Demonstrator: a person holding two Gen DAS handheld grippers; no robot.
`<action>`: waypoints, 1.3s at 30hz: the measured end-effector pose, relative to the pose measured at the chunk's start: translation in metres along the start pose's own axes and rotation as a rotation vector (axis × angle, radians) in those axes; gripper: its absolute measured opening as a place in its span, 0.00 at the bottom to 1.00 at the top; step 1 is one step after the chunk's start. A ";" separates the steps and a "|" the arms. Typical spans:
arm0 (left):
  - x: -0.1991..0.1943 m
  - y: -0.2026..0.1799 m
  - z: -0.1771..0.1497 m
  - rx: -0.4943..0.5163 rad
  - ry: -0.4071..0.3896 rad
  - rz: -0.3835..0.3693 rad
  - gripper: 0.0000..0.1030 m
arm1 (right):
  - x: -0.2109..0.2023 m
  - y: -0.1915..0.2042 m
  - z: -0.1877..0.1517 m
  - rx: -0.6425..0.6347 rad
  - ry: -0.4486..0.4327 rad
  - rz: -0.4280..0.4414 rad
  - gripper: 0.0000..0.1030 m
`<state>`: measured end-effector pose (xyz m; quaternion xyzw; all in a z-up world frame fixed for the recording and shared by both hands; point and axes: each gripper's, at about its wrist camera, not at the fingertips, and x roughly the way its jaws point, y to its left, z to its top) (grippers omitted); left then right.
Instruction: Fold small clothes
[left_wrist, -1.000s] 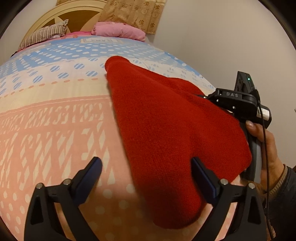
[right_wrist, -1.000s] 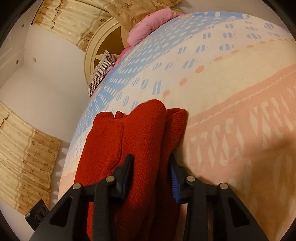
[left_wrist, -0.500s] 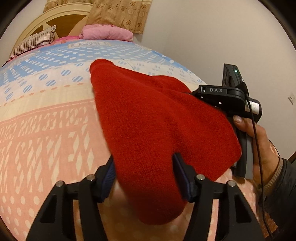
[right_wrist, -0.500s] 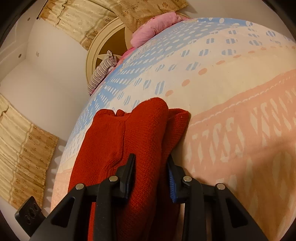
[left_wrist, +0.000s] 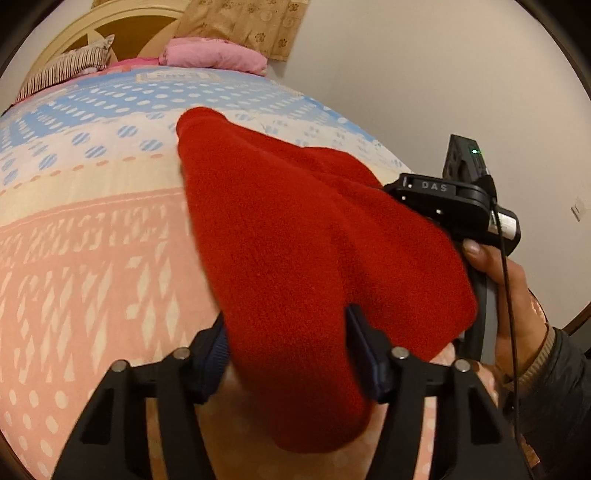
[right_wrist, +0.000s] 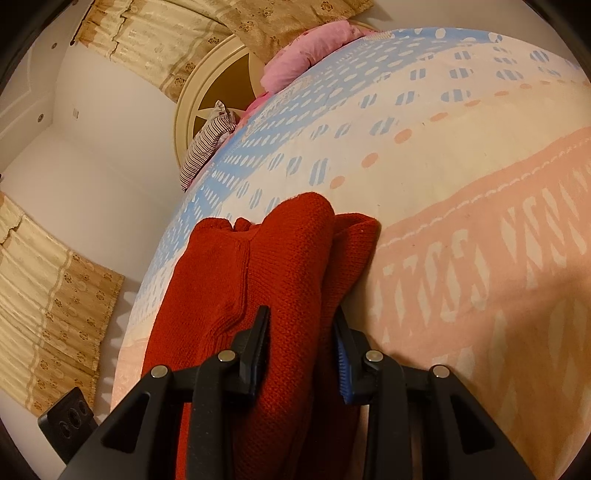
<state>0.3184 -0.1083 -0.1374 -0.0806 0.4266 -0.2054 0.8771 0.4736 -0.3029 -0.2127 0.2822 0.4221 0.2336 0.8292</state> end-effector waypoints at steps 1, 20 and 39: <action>-0.001 -0.001 0.000 0.004 -0.002 -0.001 0.53 | 0.000 0.001 -0.001 -0.002 -0.002 -0.001 0.31; -0.025 -0.025 0.000 0.075 0.046 0.092 0.37 | -0.013 0.011 -0.013 0.011 -0.014 0.030 0.27; -0.077 -0.024 -0.021 0.098 0.005 0.106 0.36 | -0.030 0.058 -0.051 -0.057 -0.031 0.154 0.26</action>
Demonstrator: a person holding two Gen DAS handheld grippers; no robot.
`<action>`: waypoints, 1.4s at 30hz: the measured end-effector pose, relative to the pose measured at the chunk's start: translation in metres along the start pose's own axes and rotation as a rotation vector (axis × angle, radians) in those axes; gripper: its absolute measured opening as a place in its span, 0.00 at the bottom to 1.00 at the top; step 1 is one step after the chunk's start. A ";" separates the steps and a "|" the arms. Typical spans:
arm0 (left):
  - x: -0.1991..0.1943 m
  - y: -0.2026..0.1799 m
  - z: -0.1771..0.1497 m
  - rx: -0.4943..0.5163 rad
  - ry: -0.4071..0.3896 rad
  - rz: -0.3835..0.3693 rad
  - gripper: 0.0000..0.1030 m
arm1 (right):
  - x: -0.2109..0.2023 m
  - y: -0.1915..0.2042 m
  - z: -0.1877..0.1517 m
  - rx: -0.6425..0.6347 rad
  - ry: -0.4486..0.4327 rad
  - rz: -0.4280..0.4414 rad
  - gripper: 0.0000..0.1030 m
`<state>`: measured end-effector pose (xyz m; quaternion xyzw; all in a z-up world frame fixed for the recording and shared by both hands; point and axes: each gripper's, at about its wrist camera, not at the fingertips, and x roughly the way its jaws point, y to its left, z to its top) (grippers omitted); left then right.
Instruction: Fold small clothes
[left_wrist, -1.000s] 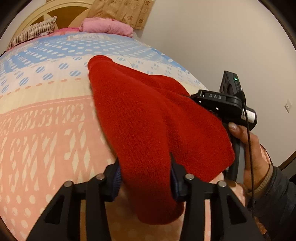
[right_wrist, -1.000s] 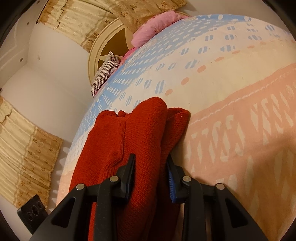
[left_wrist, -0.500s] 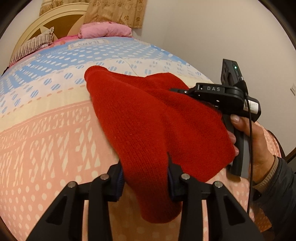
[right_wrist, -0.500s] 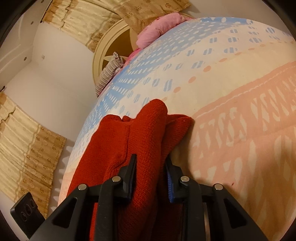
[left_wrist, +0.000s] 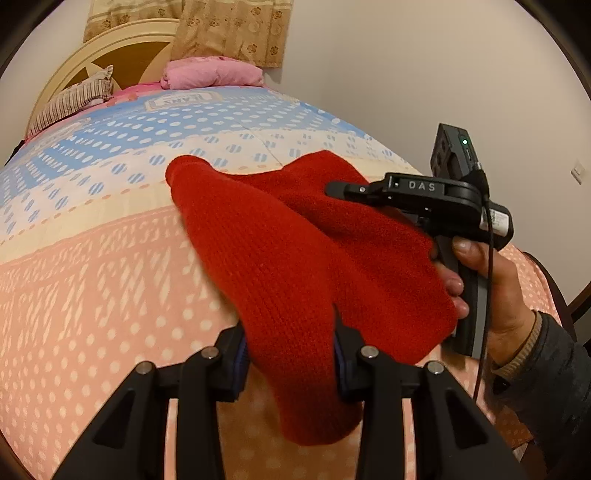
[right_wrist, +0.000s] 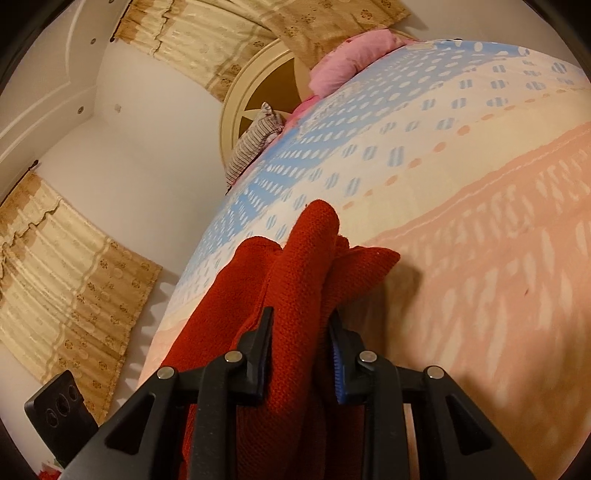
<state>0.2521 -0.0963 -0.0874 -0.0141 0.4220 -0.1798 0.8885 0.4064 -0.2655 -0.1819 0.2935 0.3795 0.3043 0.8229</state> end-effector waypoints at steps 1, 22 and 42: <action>-0.003 0.002 -0.003 -0.002 -0.002 0.001 0.36 | 0.001 0.003 -0.003 -0.003 0.002 0.006 0.26; -0.054 0.033 -0.040 -0.084 -0.063 0.037 0.36 | 0.037 0.061 -0.044 -0.041 0.075 0.118 0.26; -0.105 0.068 -0.076 -0.159 -0.131 0.119 0.36 | 0.087 0.128 -0.078 -0.093 0.166 0.229 0.26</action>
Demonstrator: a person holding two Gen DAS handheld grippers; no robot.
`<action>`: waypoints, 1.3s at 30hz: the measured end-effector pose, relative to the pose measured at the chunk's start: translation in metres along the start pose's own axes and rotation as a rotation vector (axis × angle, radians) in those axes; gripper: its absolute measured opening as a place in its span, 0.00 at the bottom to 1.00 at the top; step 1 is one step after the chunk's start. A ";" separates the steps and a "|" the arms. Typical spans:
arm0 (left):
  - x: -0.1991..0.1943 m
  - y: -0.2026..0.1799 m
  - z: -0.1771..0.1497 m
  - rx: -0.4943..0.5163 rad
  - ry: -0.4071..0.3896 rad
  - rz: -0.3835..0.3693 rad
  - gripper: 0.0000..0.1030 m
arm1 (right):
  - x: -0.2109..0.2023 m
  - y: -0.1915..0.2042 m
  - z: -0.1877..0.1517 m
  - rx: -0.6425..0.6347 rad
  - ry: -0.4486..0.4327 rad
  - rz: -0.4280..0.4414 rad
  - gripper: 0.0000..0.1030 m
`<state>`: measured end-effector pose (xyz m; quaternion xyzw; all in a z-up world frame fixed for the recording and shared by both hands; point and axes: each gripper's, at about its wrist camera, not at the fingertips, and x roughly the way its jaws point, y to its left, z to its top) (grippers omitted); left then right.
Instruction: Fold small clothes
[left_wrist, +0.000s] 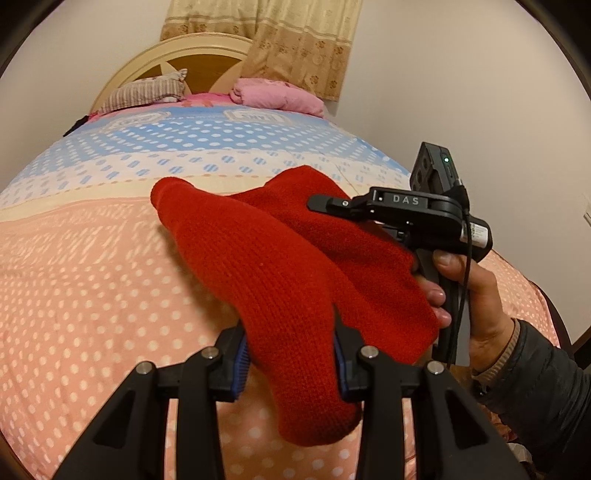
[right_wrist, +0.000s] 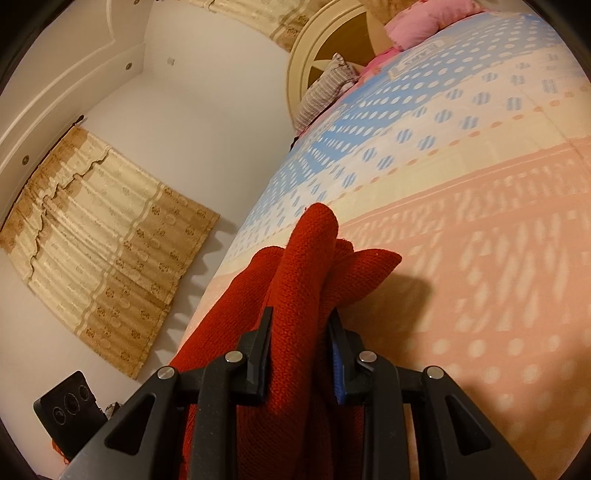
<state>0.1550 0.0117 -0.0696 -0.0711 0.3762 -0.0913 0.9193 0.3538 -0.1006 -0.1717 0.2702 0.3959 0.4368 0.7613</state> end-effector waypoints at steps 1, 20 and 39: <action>-0.002 0.002 -0.001 -0.001 -0.004 0.006 0.36 | 0.003 0.003 -0.001 -0.003 0.004 0.004 0.26; -0.031 0.049 -0.026 -0.054 -0.017 0.096 0.36 | 0.081 0.059 -0.022 -0.061 0.116 0.074 0.26; -0.056 0.070 -0.045 -0.068 -0.034 0.160 0.36 | 0.131 0.099 -0.038 -0.096 0.203 0.129 0.26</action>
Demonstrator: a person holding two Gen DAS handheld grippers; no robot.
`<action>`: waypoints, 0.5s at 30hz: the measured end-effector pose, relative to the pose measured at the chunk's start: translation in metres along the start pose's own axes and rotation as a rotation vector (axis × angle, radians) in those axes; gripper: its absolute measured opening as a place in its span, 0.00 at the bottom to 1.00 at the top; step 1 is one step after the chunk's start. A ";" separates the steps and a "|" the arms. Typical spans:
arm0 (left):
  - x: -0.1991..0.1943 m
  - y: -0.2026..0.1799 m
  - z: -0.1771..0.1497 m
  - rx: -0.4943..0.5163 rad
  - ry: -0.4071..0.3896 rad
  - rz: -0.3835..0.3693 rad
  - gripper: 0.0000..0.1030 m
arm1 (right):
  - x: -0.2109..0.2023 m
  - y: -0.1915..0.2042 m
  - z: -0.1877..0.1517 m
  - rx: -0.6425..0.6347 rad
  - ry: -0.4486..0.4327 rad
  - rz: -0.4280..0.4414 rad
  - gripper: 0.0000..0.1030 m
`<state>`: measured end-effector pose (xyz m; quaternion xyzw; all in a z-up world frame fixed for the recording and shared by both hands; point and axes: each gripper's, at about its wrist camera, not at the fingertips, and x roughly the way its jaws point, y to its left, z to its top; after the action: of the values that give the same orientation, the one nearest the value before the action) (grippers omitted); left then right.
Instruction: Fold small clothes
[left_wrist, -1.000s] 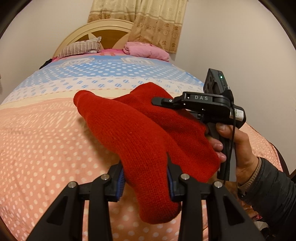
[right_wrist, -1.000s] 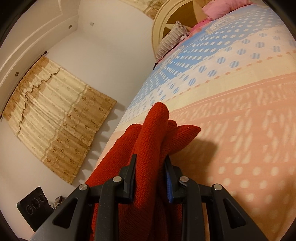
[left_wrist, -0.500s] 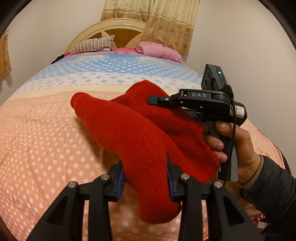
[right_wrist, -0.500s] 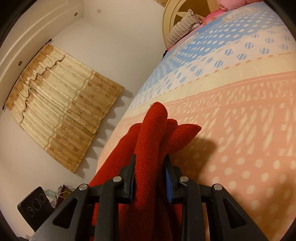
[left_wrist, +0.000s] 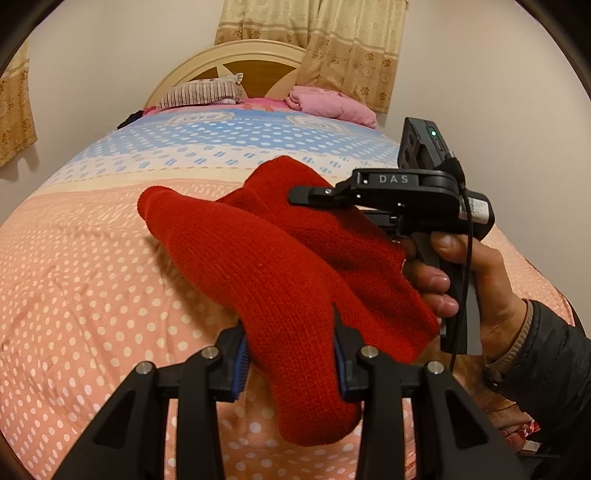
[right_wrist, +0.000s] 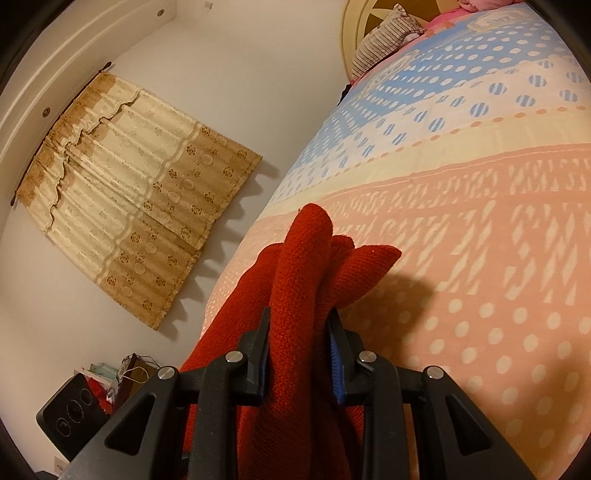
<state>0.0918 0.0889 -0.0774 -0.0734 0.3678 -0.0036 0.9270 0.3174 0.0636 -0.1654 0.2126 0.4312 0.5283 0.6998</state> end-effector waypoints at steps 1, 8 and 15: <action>0.000 0.000 0.000 0.001 0.001 0.003 0.36 | 0.002 0.000 0.001 -0.002 0.003 0.002 0.26; -0.005 0.008 -0.012 -0.016 0.019 0.024 0.36 | 0.018 0.006 -0.001 -0.011 0.048 0.000 0.26; -0.001 0.017 -0.029 -0.031 0.048 0.039 0.37 | 0.029 0.007 -0.004 -0.008 0.070 0.002 0.26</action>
<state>0.0702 0.1020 -0.0996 -0.0805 0.3911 0.0183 0.9166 0.3123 0.0921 -0.1738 0.1919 0.4531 0.5379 0.6845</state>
